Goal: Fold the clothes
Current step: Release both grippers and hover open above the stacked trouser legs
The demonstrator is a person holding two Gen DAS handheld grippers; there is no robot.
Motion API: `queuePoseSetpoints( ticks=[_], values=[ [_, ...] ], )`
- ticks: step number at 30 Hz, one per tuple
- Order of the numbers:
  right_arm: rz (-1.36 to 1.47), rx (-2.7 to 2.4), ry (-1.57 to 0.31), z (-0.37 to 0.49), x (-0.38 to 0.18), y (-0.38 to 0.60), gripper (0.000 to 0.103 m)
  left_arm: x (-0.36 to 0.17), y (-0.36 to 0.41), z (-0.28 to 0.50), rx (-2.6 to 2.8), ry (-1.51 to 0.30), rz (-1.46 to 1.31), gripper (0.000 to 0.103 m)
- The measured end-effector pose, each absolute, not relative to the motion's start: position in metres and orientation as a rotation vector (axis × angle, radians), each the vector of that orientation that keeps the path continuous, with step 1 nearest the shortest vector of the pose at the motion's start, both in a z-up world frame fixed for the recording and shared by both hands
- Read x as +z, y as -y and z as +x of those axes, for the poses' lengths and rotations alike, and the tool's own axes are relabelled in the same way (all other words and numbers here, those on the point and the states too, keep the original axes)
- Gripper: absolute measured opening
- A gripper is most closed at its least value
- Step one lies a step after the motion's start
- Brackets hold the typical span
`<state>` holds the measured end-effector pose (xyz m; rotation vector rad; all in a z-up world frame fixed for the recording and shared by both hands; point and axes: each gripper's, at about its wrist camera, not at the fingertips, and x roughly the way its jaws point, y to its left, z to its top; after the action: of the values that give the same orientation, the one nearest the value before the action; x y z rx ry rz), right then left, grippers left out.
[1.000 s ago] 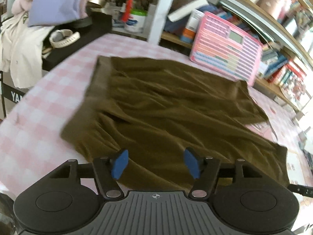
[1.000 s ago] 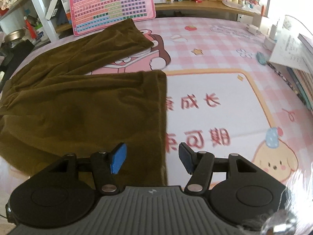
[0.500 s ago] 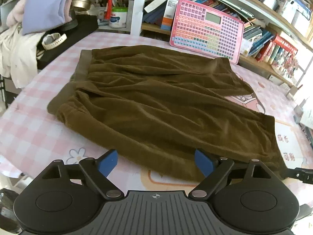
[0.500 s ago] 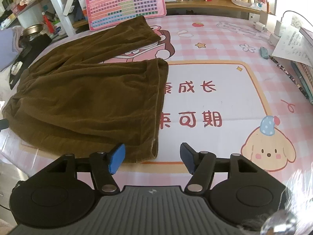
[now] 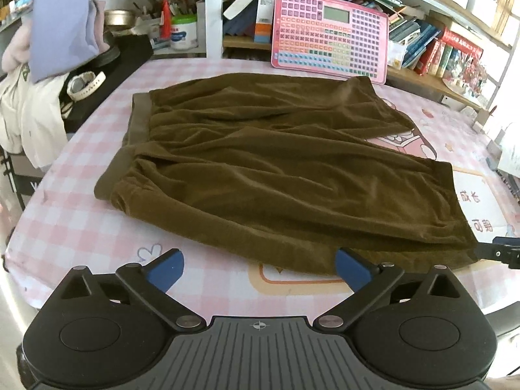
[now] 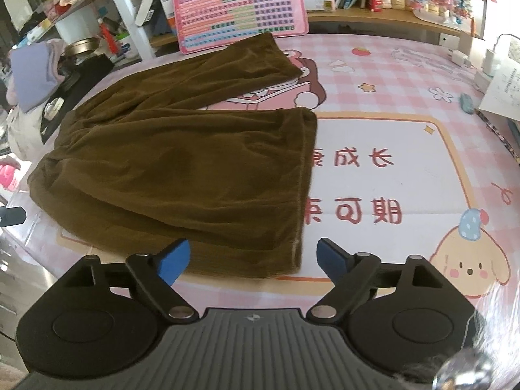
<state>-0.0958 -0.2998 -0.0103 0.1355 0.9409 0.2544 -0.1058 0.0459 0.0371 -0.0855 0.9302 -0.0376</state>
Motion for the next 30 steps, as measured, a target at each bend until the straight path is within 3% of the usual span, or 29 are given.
queuePoseSetpoints(
  ticks=[30],
  values=[
    [0.074,0.087,-0.914,-0.058,0.027,0.190,0.089,0.028,-0.156,-0.058,-0.307,-0.895,-0.021,0.102]
  ],
)
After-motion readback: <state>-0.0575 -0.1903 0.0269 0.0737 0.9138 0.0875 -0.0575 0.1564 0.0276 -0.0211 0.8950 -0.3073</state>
